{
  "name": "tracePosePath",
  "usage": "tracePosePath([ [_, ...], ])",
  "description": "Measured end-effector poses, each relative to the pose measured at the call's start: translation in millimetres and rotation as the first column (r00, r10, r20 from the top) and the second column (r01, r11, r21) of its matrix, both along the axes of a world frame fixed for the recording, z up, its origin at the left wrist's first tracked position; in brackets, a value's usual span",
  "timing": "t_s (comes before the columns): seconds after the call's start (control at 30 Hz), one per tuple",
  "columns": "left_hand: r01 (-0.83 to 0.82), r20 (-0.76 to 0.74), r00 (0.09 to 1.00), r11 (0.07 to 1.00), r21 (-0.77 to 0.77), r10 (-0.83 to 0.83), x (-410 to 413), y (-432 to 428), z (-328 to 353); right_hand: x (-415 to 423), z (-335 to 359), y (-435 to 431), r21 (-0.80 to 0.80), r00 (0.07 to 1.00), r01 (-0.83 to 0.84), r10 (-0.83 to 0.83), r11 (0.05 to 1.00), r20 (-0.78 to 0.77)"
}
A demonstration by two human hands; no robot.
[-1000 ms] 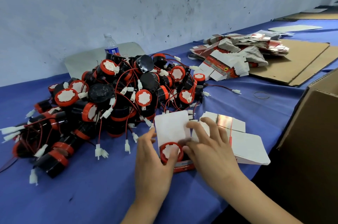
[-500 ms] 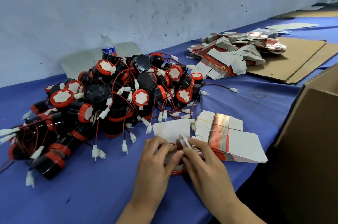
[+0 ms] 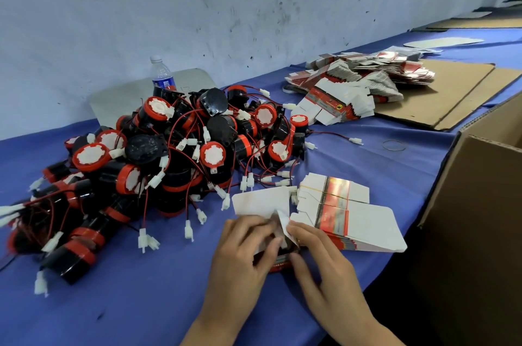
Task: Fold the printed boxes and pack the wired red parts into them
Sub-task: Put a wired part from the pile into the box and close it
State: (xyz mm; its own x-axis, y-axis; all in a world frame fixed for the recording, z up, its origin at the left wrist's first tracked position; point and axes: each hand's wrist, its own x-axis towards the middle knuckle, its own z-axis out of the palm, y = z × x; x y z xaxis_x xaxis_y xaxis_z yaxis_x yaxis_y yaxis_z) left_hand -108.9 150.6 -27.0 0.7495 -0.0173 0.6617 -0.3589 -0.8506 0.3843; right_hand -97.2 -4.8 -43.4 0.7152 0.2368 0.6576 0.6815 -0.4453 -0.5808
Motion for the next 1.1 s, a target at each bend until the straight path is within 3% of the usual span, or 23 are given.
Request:
tracePosePath([
  [0.1,0.001,-0.006,1.000,0.985,0.171,0.000,-0.8,-4.1,-1.0,0.7,-1.3,0.6,0.033,1.000,-0.008,0.007,0.999,0.006],
  [0.2,-0.009,-0.039,0.999,0.978,0.209,0.017,-2.5,-9.6,0.7,2.5,-2.2,-1.8,0.043,0.999,-0.038,0.039,0.998,-0.011],
  [0.27,-0.038,-0.040,0.998,0.985,0.167,0.045,-4.3,-13.8,1.2,4.5,-2.4,-3.7,0.045,0.998,-0.054,0.055,0.998,-0.023],
  [0.4,-0.072,0.017,0.997,0.995,-0.069,0.073,-6.3,-14.8,2.6,6.7,-2.1,-4.9,0.035,0.998,-0.063,0.064,0.997,-0.025],
  [0.63,-0.102,0.103,0.989,0.995,0.002,0.101,-6.5,-12.4,0.3,13.8,15.5,-9.6,-0.228,0.998,-0.020,0.033,0.973,0.054],
  [0.73,-0.087,0.114,0.990,0.994,0.064,0.079,-7.0,-12.7,1.3,20.7,24.1,-10.6,-0.283,0.996,-0.094,0.087,0.954,-0.037],
  [0.83,-0.081,0.086,0.994,0.982,0.169,0.067,-5.7,-12.0,0.4,30.8,40.7,-11.4,-0.029,0.943,-0.170,0.154,0.985,-0.295],
  [0.9,-0.052,0.070,0.997,0.982,0.180,0.040,-3.5,-8.8,0.5,43.5,54.3,-11.6,0.241,0.929,-0.041,0.126,0.970,-0.349],
  [0.97,-0.009,0.070,0.998,0.985,0.172,-0.003,-1.1,-5.6,0.3,57.9,69.6,-8.8,0.430,0.895,-0.014,0.203,0.903,-0.397],
  [1.03,0.025,0.078,0.996,0.986,0.162,-0.038,0.7,-3.3,-0.7,72.9,80.1,0.2,0.447,0.765,-0.111,0.363,0.888,-0.532],
  [1.1,0.041,0.082,0.995,0.987,0.154,-0.054,1.8,-3.1,-2.8,81.0,82.8,12.6,0.326,0.635,-0.209,0.382,0.922,-0.672],
])
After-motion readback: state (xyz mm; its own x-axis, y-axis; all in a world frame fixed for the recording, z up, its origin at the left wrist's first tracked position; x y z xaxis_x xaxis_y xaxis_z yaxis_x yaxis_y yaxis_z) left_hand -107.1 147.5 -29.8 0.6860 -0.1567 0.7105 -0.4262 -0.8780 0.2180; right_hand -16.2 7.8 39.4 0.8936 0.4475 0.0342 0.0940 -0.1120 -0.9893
